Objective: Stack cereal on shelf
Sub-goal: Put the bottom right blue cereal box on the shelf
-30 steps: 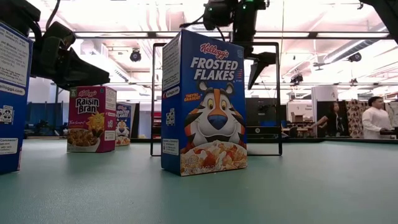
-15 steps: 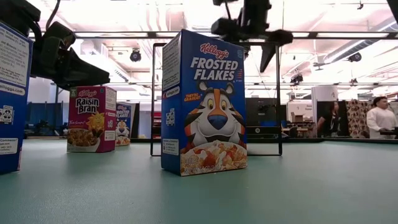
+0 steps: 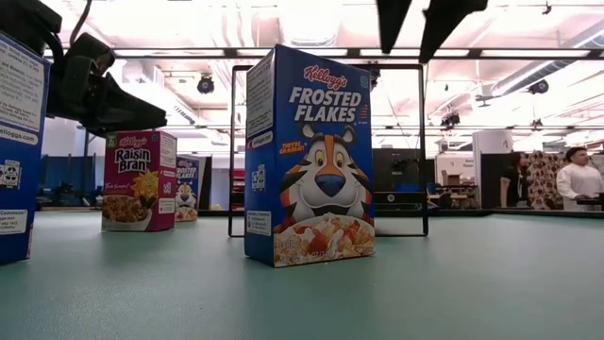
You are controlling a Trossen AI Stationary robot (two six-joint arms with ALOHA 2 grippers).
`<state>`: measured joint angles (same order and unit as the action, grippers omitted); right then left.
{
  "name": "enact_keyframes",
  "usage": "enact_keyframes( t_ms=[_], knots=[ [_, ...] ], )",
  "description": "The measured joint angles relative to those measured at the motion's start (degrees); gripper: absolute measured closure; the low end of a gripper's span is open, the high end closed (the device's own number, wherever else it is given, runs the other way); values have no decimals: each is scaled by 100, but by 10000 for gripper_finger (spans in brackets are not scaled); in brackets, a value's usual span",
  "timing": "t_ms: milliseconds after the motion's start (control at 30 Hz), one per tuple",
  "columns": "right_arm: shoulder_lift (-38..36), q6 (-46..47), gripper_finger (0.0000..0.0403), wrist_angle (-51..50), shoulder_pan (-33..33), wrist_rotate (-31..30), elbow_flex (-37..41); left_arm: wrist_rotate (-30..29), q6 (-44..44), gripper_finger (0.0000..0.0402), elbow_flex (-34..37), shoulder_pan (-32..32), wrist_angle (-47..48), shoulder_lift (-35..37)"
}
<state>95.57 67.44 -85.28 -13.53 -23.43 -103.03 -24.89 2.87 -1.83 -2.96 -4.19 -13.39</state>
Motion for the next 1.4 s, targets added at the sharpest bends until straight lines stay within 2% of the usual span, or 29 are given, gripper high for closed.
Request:
enact_keyframes(
  t_ms=[233,433,733,967,1200,1400],
  knots=[
    [-198,185,114,-28,-911,-629,359,1,0,184,0,0,-2,-2],
    [-267,478,135,276,-1695,-1468,781,1,-1,184,0,0,-2,-2],
    [-87,-748,160,1045,-2596,-2695,1113,1,0,184,1,0,0,-7],
    [163,-1326,161,1573,-2932,-2910,1119,0,1,184,0,0,0,-9],
    [297,-2860,161,2823,-3151,-2938,1122,0,0,184,1,0,0,-9],
    [468,-3961,158,3846,-3173,-2128,1124,0,-1,184,0,0,0,-13]
  ],
)
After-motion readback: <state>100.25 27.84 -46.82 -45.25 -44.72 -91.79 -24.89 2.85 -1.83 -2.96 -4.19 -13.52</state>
